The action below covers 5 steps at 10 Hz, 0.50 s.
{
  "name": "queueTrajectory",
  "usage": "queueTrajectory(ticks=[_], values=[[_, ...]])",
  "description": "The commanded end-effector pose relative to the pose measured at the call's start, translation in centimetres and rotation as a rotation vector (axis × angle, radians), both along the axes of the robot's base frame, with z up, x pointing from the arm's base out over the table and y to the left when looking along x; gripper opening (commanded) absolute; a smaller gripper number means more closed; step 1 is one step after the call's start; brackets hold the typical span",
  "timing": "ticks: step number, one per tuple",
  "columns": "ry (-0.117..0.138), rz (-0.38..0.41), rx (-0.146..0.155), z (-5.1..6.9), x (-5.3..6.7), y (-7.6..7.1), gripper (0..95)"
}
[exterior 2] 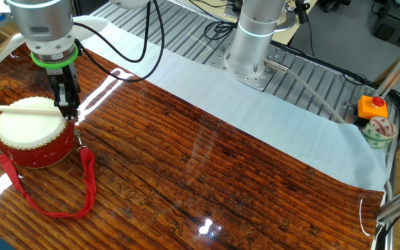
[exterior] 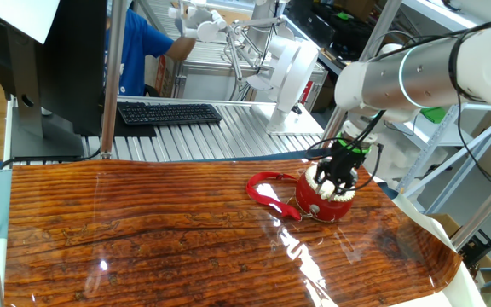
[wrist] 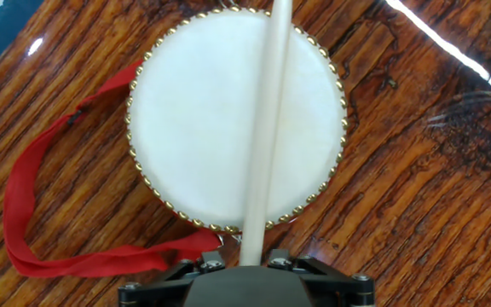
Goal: Play the drum
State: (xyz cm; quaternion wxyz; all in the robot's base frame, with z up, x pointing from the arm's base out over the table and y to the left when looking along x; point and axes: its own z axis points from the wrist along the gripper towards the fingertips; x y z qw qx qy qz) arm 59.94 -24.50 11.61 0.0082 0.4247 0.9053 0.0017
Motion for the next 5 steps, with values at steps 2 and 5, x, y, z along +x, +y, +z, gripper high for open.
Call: queueTrajectory(ticks=[2,5], values=[[0.001,-0.001,0.000,-0.01,0.06,0.06,19.0],[0.001,0.006,0.011,-0.02,0.07,0.06,0.0]])
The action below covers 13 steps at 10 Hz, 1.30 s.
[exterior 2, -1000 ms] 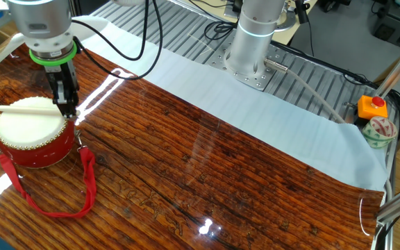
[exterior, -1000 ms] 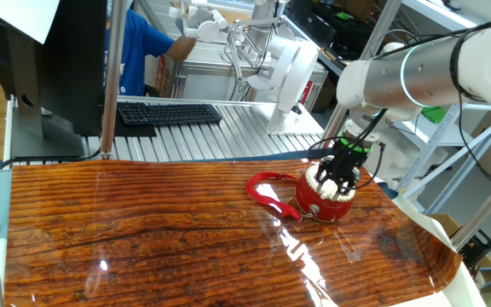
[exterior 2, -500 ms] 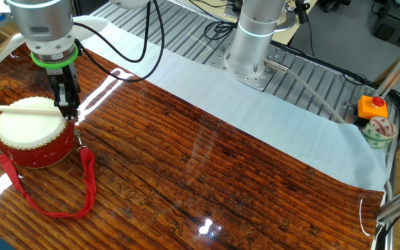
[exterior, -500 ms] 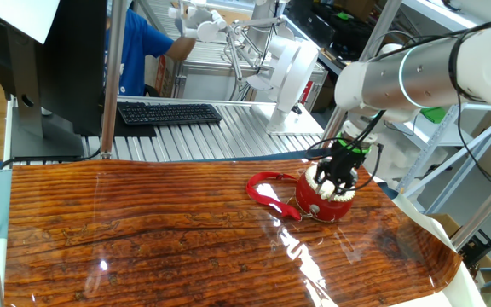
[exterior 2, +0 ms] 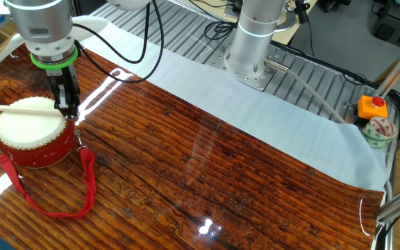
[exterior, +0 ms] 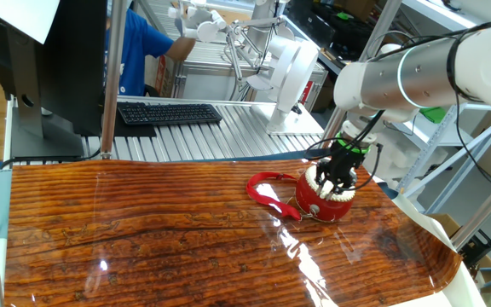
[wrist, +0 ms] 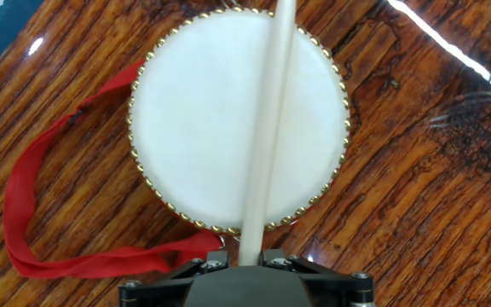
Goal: Play the drum
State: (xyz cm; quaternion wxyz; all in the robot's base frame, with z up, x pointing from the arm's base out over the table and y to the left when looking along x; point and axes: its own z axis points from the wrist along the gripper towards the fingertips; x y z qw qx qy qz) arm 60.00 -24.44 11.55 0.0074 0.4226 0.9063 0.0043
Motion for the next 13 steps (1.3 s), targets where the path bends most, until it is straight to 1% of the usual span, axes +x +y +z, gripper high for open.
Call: queueTrajectory(ticks=[1,4,6,8,10,11,12,13], values=[[0.002,0.002,0.011,0.0,0.0,0.0,0.0],[0.009,-0.006,0.014,0.1,0.0,-0.1,0.0],[0.014,-0.014,0.015,0.5,-0.3,-0.2,0.0],[0.025,-0.033,0.017,1.1,-0.9,-0.3,0.0],[0.030,-0.054,0.017,2.3,-2.3,0.6,0.0],[0.033,-0.060,0.016,3.4,-3.8,1.4,0.0],[0.040,-0.061,0.016,4.0,-4.4,1.8,0.0],[0.059,-0.048,0.016,5.2,-5.2,2.0,0.0]])
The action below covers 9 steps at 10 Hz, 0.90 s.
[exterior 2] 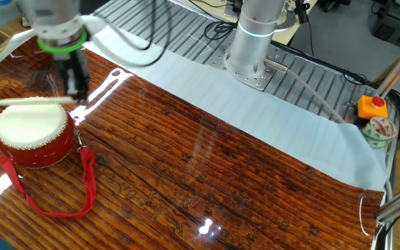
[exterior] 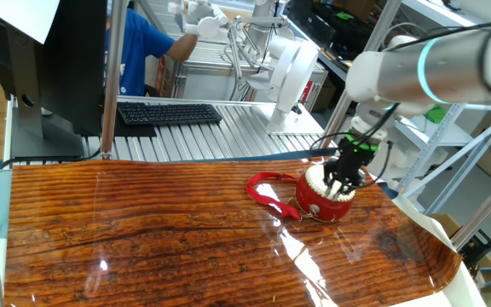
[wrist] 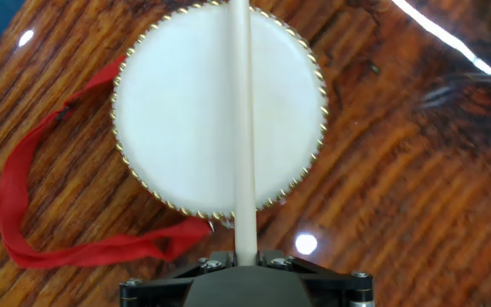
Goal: Play the drum
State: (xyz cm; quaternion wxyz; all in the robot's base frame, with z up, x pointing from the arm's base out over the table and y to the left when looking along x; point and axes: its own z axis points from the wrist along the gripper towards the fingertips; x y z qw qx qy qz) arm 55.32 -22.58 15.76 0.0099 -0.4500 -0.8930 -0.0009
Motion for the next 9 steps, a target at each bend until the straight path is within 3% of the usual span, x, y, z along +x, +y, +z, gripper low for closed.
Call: queueTrajectory(ticks=[1,3,4,6,9], values=[[0.026,0.043,0.014,1.4,-0.9,-0.5,0.0],[0.043,0.057,0.028,1.9,-1.2,-1.0,0.0],[0.062,0.062,0.038,2.0,-1.3,-1.0,0.0],[0.142,0.090,0.096,2.2,-1.7,-1.4,0.0],[0.179,0.092,0.131,2.4,-1.9,-1.7,0.0]])
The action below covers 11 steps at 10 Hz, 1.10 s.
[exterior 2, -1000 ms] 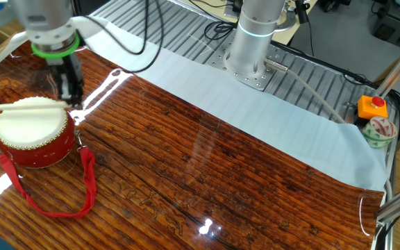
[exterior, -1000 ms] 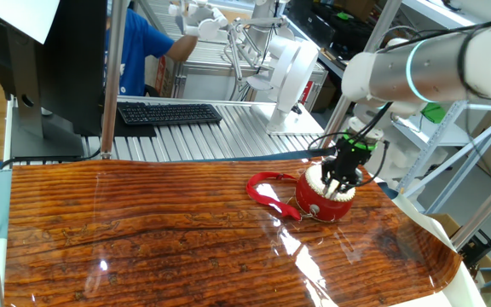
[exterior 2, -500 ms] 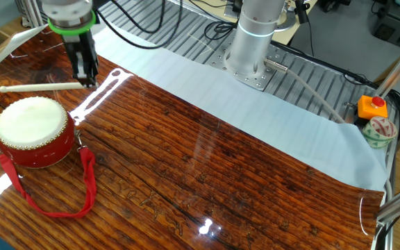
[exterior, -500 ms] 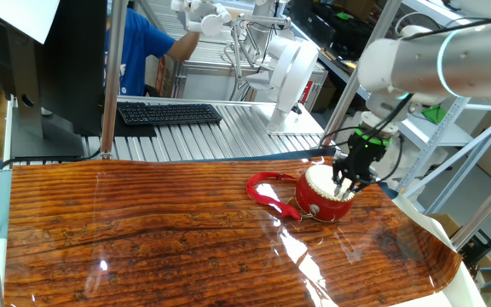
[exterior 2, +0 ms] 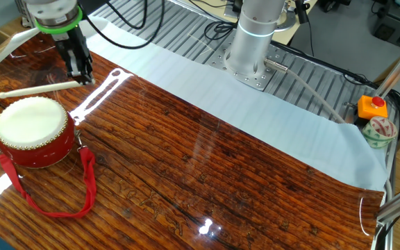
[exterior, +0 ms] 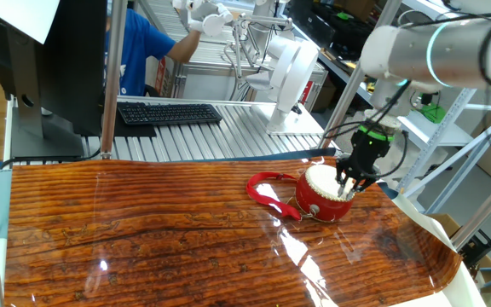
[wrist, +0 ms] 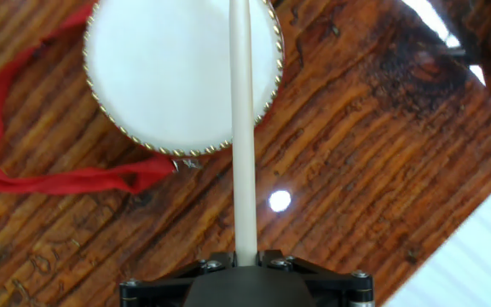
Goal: Play the drum
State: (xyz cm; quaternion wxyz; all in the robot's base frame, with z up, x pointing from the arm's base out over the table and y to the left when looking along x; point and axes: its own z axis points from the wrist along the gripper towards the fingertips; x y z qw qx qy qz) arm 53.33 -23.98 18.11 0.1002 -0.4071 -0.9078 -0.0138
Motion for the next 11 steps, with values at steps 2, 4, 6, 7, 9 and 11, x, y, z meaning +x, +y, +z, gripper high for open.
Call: queueTrajectory(ticks=[2,4,6,7,9,11], values=[[0.018,-0.006,0.022,0.09,-0.04,-0.31,0.0],[-0.003,-0.015,0.024,0.11,-0.08,-0.34,0.0],[-0.020,-0.020,0.019,0.11,-0.08,-0.34,0.0],[-0.031,-0.028,0.015,0.09,-0.13,-0.33,0.0],[-0.040,-0.030,0.013,0.07,-0.16,-0.32,0.0],[-0.045,-0.022,0.014,0.07,-0.16,-0.32,0.0]])
